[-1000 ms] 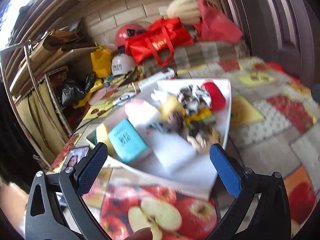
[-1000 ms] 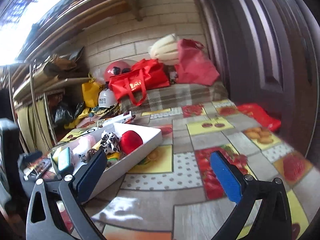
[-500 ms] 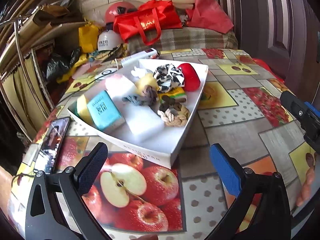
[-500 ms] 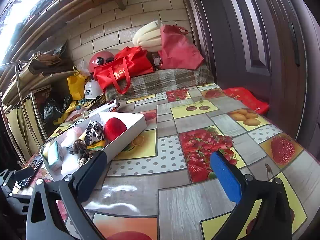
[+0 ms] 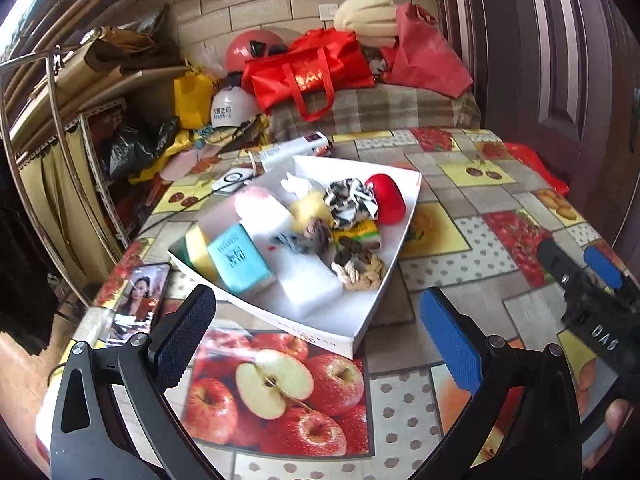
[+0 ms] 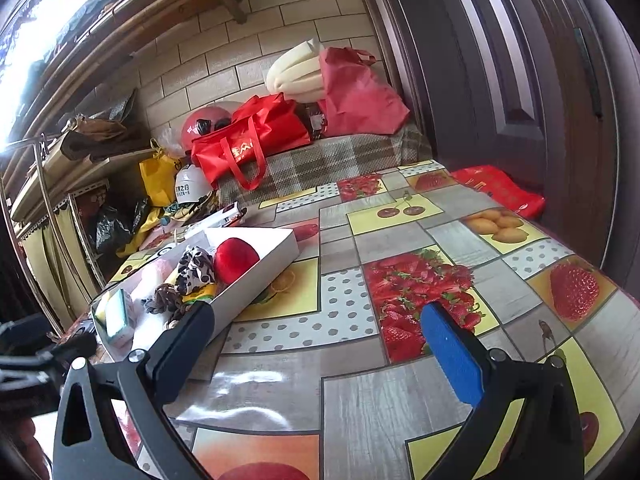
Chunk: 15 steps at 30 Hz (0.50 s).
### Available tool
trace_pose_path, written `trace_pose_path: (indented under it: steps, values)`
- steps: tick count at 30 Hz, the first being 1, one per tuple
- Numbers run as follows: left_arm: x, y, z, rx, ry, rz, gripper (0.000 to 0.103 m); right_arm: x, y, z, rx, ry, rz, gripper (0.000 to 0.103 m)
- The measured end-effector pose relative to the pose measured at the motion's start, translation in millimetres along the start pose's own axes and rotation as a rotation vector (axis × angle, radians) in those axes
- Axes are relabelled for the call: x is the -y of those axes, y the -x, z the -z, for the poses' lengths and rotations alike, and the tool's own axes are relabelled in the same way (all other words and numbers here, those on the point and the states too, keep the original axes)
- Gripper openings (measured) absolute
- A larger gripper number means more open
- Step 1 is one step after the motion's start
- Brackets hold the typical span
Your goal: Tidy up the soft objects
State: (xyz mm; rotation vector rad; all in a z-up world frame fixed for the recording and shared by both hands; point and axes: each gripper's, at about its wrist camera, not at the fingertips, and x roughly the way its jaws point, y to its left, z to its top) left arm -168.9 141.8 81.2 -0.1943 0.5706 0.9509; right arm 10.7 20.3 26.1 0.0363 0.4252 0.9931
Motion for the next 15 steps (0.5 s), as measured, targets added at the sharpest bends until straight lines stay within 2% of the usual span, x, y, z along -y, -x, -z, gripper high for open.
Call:
trace_pose_path:
  steps: [5, 15]
  values:
    - [-5.0, 5.9, -4.0, -0.013, 0.028, 0.025, 0.103, -0.2, 0.3, 0.2, 0.0, -0.002, 0.0, 0.103]
    - [-10.2, 2.2, -1.9, -0.023, 0.047, 0.026, 0.103, -0.7, 1.4, -0.5, 0.0, -0.005, 0.0, 0.103]
